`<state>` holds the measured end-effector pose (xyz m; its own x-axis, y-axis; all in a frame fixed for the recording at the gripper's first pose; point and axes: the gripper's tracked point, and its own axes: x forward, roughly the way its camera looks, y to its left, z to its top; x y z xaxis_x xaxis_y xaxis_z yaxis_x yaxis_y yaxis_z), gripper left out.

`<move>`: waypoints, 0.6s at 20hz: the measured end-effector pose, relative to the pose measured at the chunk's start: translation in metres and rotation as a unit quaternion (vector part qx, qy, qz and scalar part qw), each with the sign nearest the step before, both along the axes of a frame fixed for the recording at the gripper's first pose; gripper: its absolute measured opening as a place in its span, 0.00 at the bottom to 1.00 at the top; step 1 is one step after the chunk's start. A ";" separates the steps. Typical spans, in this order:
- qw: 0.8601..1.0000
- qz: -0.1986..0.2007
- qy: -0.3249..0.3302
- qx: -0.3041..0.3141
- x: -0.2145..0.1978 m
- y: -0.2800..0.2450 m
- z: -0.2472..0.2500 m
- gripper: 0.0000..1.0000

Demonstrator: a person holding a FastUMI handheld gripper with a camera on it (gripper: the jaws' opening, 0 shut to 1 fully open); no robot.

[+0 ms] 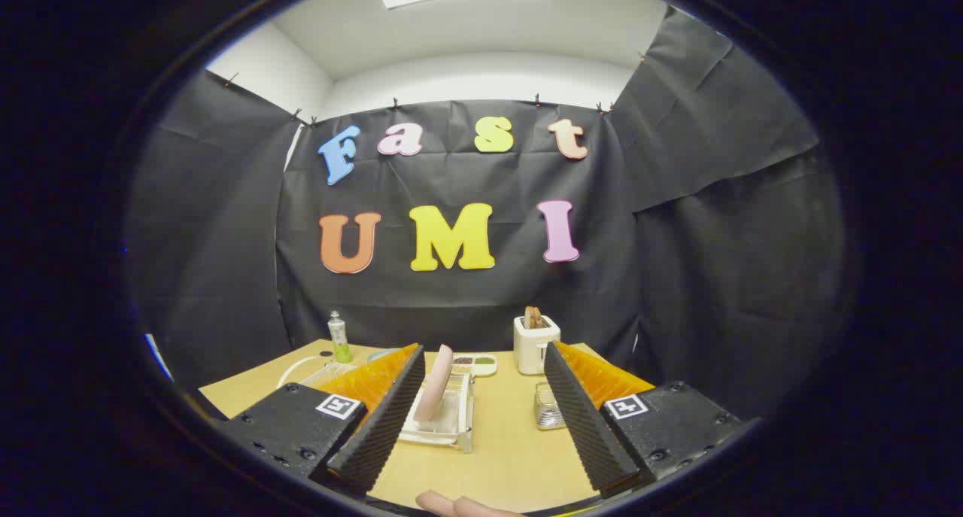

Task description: Take the plate from the dish rack, then take the spoon from the basket and place it into the plate.

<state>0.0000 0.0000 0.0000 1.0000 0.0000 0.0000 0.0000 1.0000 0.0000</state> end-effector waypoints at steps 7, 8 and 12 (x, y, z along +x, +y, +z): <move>1.000 -0.020 -0.005 -0.021 0.002 -0.007 0.000 1.00; 0.999 -0.022 -0.005 -0.024 0.003 -0.006 -0.002 1.00; 1.000 -0.018 0.000 -0.025 0.006 -0.002 -0.002 1.00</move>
<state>0.0064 -0.0018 -0.0020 0.9994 -0.0351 0.0000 0.0350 0.9982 -0.0493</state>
